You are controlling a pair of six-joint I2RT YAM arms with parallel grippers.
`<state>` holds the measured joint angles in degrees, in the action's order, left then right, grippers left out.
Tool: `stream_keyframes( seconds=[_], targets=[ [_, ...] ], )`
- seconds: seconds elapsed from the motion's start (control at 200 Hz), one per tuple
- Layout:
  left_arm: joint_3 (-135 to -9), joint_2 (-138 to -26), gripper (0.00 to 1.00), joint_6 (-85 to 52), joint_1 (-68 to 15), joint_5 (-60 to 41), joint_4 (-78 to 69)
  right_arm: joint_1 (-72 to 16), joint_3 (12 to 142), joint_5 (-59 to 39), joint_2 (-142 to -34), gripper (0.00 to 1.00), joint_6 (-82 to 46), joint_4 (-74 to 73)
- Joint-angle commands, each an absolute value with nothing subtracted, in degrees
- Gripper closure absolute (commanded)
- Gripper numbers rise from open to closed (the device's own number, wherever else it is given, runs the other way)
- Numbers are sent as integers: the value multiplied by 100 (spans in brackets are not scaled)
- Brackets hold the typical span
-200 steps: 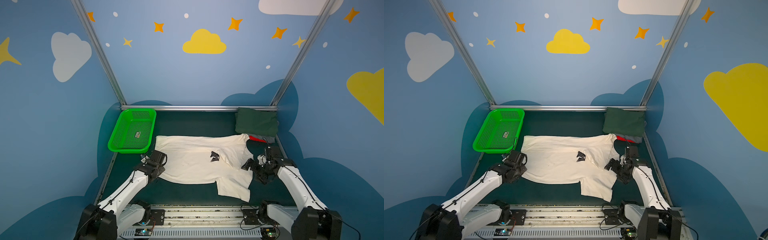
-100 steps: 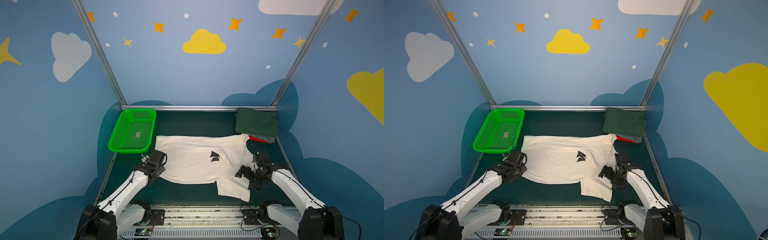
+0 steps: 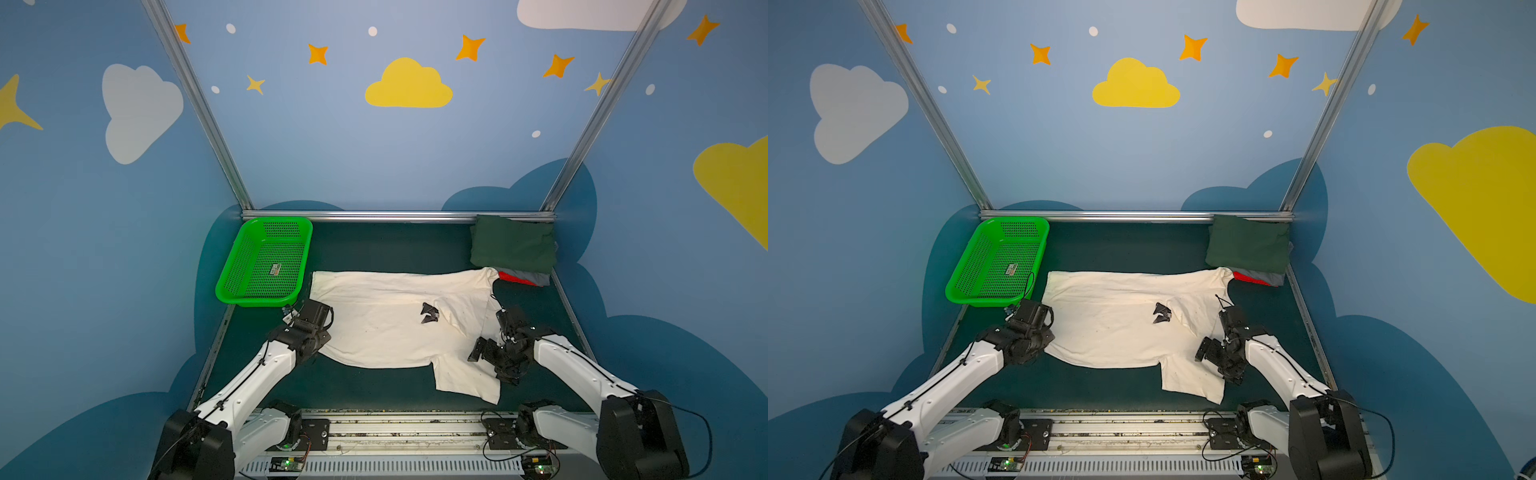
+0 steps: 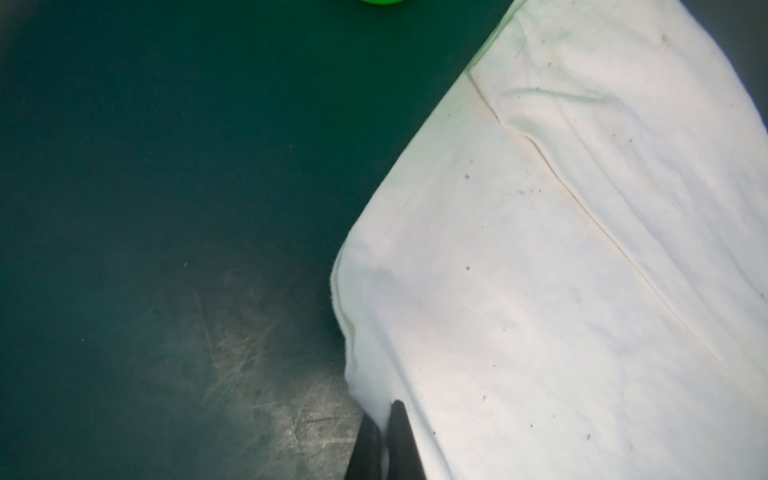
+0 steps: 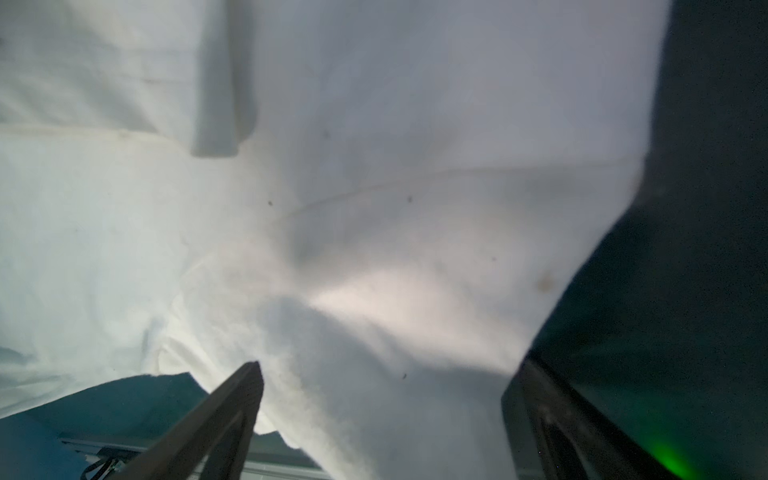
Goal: Fold and stack the t-shirts
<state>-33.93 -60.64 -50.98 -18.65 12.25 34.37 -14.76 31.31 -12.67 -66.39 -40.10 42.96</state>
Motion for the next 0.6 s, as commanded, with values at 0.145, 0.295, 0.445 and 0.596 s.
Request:
stream_keyframes(
  seconds=[0.145, 0.295, 0.445, 0.596],
  targets=[
    [-3341, -5970, 97, -5070, -1804, 1196, 3446, -1563, 3019, -1196, -7023, 3, -4043, 3885],
    [-3305, -5950, 97, -5070, -1790, 1187, 3420, -1573, 2976, -1193, -7029, 5, -4069, 3856],
    [-3331, -5958, 97, -5054, -1758, 1143, 3419, -1587, 2882, -1350, -6839, 14, -4104, 3872],
    [-3383, -5960, 97, -5048, -1740, 1117, 3463, -1613, 2829, -1449, -6511, 18, -4113, 4184]
  ],
)
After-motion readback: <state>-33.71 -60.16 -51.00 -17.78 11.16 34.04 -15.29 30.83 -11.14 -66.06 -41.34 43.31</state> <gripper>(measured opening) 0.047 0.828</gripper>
